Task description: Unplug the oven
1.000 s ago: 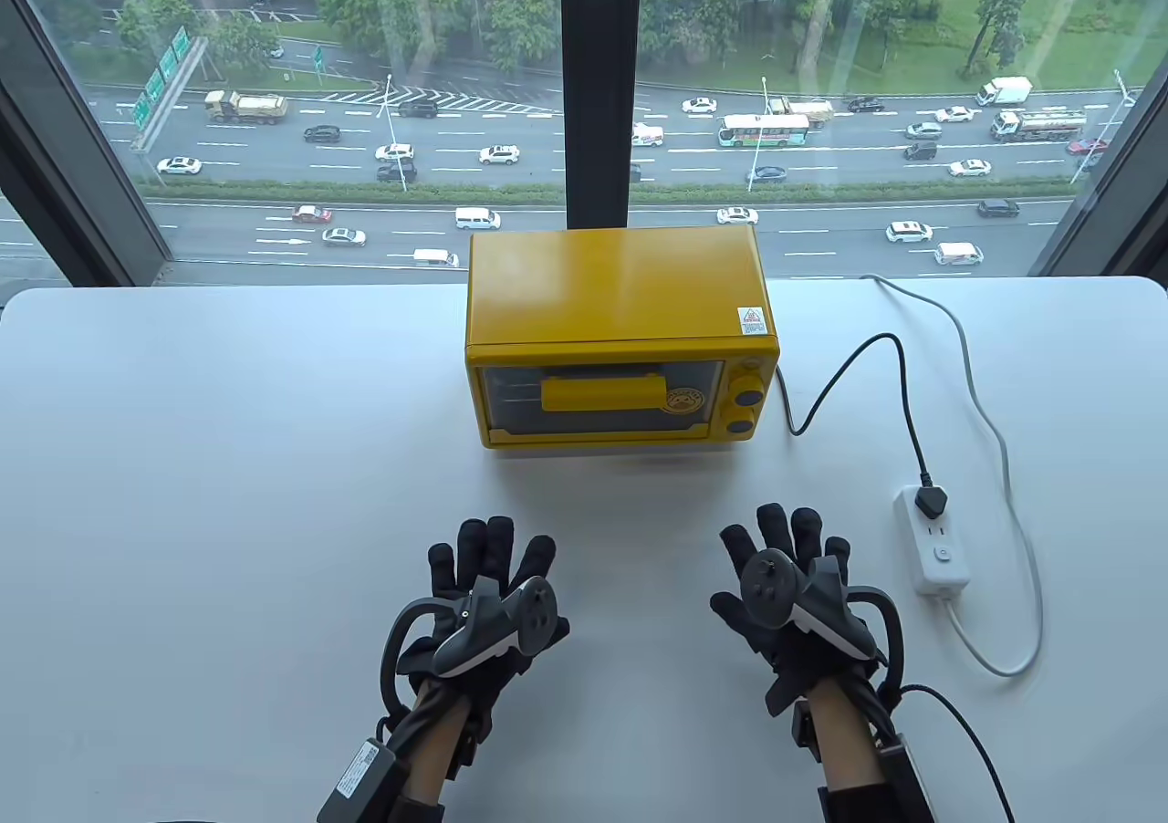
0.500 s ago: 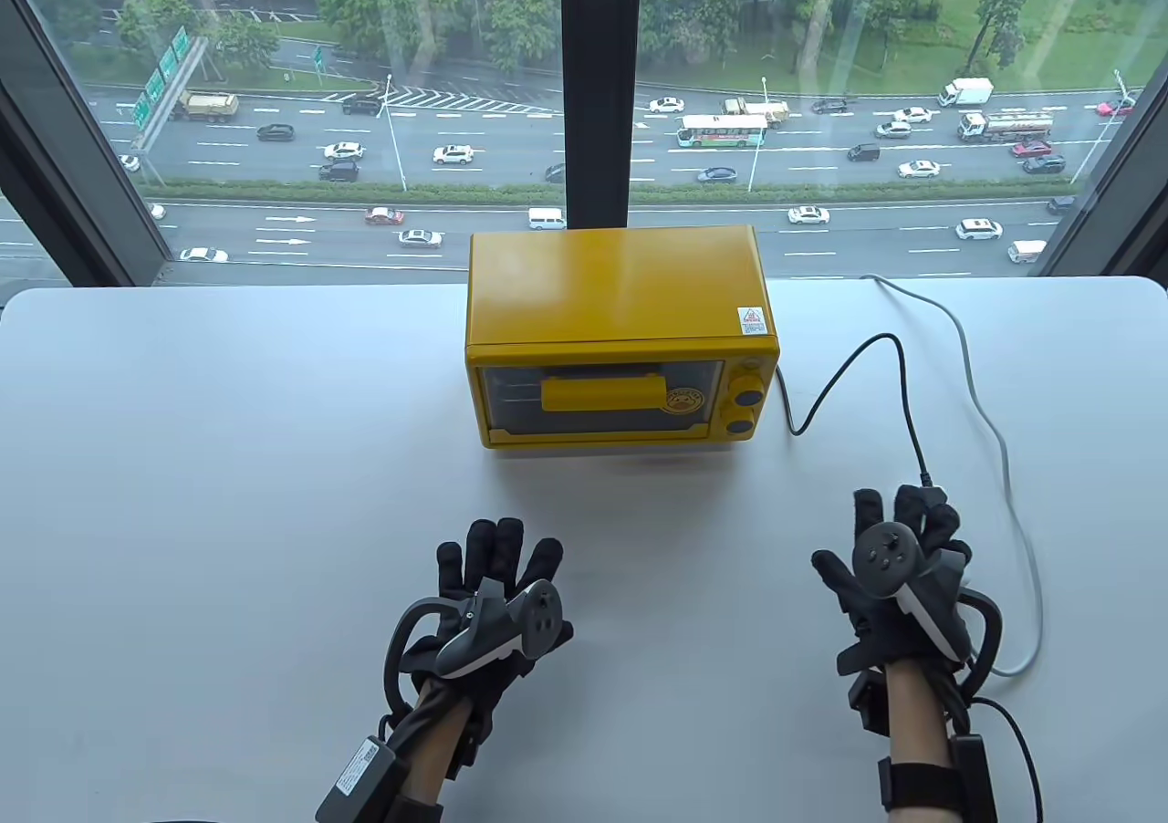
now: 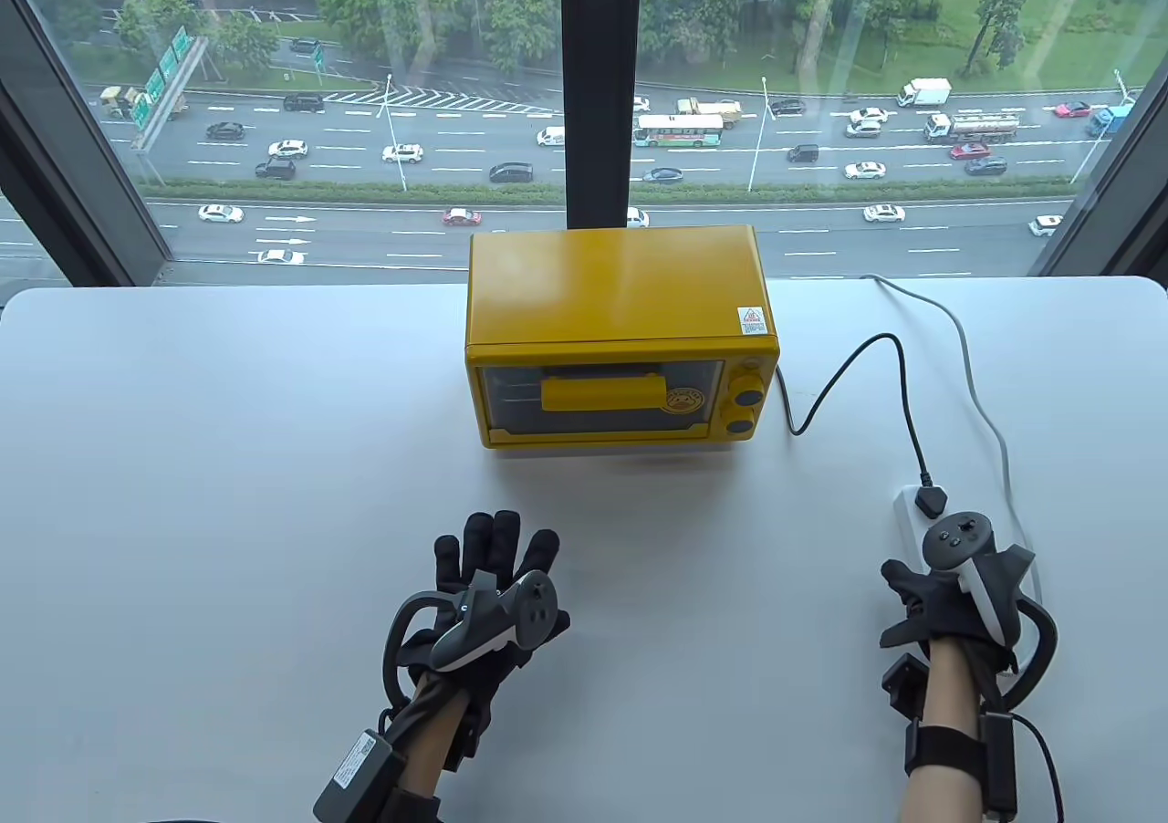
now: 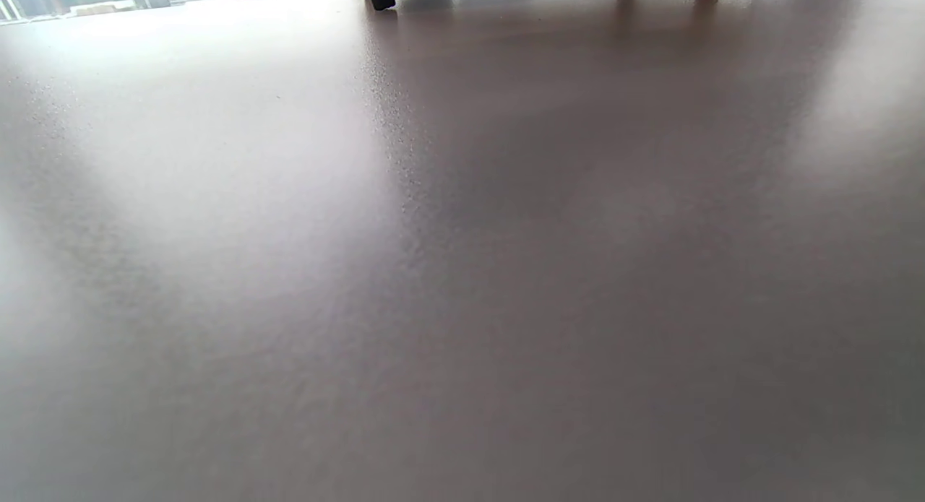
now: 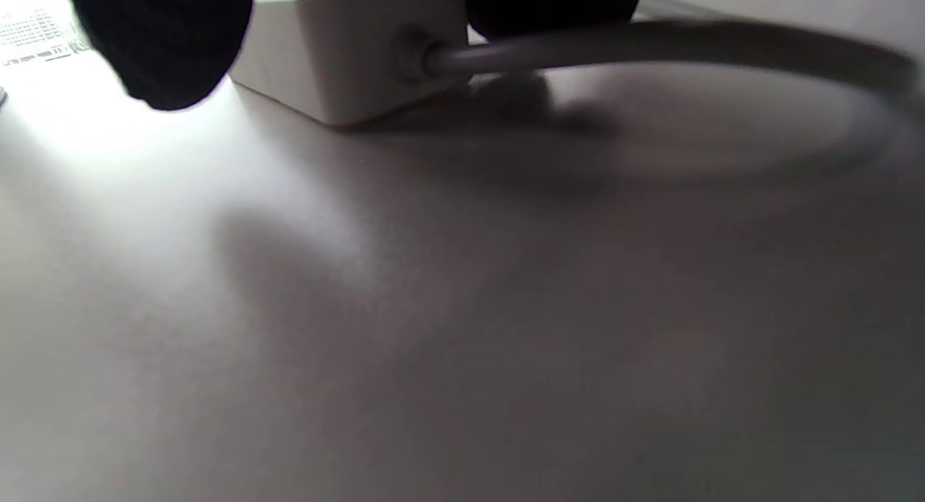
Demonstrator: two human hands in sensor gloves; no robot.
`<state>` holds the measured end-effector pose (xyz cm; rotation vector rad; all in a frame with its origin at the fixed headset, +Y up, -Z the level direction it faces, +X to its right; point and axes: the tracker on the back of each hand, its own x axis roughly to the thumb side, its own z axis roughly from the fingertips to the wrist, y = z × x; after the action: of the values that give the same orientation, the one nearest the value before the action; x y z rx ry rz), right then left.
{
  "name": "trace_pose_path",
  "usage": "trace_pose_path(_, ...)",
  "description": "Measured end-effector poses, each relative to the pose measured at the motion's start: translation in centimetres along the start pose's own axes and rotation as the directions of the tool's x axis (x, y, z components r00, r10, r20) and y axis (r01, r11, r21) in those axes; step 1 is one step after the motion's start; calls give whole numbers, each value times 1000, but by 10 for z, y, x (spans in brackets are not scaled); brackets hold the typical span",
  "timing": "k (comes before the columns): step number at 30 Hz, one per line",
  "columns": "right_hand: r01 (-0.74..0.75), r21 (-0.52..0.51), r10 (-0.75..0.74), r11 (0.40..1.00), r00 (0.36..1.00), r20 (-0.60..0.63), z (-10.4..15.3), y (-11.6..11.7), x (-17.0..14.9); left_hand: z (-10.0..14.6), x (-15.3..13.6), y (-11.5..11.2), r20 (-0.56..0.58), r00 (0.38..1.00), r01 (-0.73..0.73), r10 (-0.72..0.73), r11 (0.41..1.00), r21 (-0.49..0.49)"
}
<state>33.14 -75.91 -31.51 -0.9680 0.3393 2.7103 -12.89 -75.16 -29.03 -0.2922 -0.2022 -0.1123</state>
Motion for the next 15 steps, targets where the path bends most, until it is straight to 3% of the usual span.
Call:
trace_pose_path(2,-18,-80,17,997,1000,-14,-2,-1,0,0,0,0,-3,1000,1,-1,1000,1)
trace_pose_path(8,13,-28,-12,1000,999,40,1,-4,0,0,-1,0,-11,1000,0,0,1000,-2)
trace_pose_path(15,48,2,-48,999,981,190,24,-6,-2,3,1,1,4,1000,26,-26,1000,2)
